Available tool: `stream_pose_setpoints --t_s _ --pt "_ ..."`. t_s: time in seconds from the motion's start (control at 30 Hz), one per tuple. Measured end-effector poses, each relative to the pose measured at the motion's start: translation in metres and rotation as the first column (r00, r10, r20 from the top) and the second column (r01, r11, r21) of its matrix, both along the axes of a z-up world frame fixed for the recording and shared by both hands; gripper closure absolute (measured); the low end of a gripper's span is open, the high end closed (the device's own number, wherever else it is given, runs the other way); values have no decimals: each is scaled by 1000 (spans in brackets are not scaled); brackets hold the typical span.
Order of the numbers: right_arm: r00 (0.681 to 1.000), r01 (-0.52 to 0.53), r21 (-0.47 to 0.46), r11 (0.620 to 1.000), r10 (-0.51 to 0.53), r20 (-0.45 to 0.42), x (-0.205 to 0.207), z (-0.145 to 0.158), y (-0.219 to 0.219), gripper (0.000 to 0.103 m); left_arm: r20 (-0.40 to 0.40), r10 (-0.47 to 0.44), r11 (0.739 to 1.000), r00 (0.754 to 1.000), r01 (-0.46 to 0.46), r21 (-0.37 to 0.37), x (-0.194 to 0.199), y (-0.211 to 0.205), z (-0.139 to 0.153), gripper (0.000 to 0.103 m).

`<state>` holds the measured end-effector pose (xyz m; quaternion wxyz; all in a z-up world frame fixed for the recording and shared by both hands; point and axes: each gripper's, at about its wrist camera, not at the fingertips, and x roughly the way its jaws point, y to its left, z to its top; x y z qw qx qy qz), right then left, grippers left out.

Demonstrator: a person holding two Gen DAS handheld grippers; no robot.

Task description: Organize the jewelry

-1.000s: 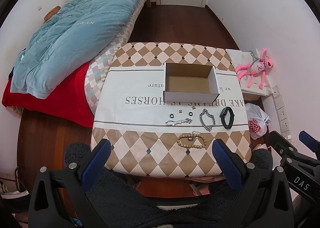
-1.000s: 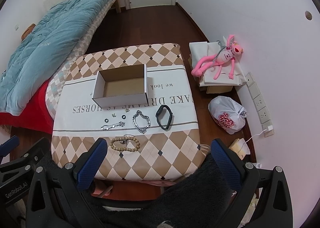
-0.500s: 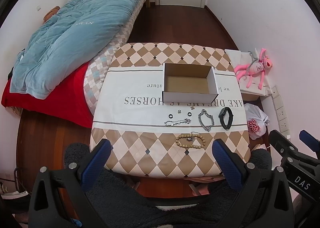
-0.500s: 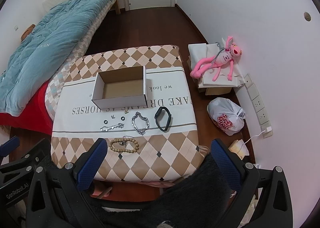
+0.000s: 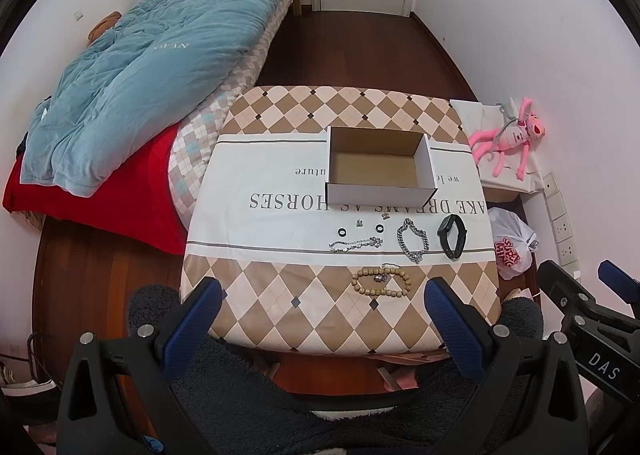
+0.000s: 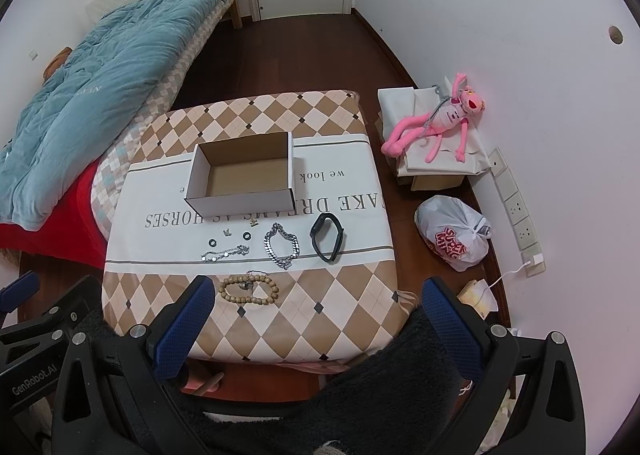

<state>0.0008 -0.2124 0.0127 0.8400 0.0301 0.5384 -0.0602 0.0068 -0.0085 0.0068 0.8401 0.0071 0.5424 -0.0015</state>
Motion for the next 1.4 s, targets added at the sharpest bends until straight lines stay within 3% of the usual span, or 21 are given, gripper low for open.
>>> stream_pose_setpoints --t_s 0.93,1.13,1.4 --pt "1000 9 -7 1000 -9 10 5 0 2 0 21 -13 1000 1000 13 3 7 -1 -4 0" --pt "998 65 -20 998 -65 -18 23 -30 -21 0 -12 -15 999 1000 16 51 33 -7 -52 0" --pt "982 106 -22 994 -108 -154 39 -118 -54 1 -157 -51 996 986 61 63 53 -21 -145 0"
